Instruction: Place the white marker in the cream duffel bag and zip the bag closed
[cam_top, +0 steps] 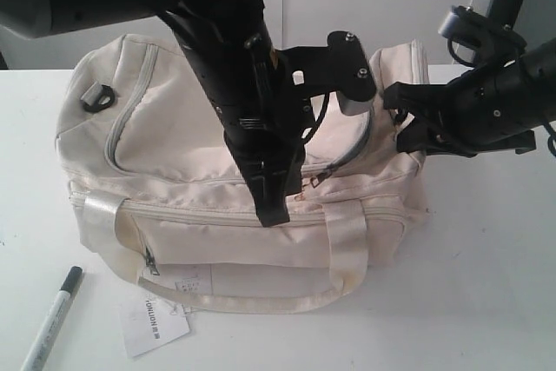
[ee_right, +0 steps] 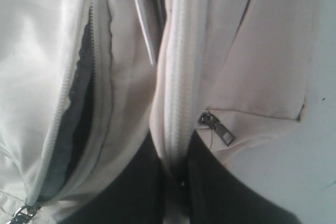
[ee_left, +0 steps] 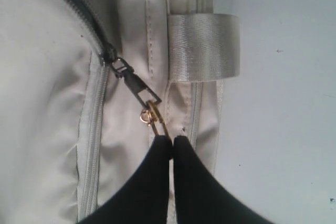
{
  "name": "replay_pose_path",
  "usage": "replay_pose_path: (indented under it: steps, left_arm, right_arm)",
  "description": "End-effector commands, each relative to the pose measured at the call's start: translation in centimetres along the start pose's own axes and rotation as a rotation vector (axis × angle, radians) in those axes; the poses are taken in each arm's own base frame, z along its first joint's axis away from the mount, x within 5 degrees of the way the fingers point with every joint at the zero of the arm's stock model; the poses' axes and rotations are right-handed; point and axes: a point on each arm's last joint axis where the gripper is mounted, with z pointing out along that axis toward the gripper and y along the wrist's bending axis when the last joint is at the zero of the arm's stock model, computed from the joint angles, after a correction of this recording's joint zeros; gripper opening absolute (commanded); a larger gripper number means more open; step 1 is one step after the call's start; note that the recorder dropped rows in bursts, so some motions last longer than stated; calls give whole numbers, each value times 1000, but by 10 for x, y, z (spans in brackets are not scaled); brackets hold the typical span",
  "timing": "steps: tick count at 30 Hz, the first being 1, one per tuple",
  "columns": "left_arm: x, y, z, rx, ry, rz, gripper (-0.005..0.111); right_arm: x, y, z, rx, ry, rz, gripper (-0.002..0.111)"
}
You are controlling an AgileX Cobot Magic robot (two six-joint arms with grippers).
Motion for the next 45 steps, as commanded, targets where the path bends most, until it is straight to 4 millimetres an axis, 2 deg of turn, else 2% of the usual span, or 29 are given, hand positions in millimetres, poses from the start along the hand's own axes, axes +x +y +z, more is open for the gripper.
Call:
replay_pose_path:
  steps: [1,8,28,45]
  left_arm:
    - [6,-9,-6,61,65,0,0]
    - [11,-7,-7,35,123,-7,0]
    - [13,-9,-19,28,114,-5,0]
    - [16,-10,-19,34,149,0,0]
  right_arm:
    - [-4,-4,1,30,-49,-28,0]
    - [-4,-4,1,30,-49,-28,0]
    - [-5,-4,1,37,-56,-36,0]
    - [-5,-5,1,39,-60,-37,0]
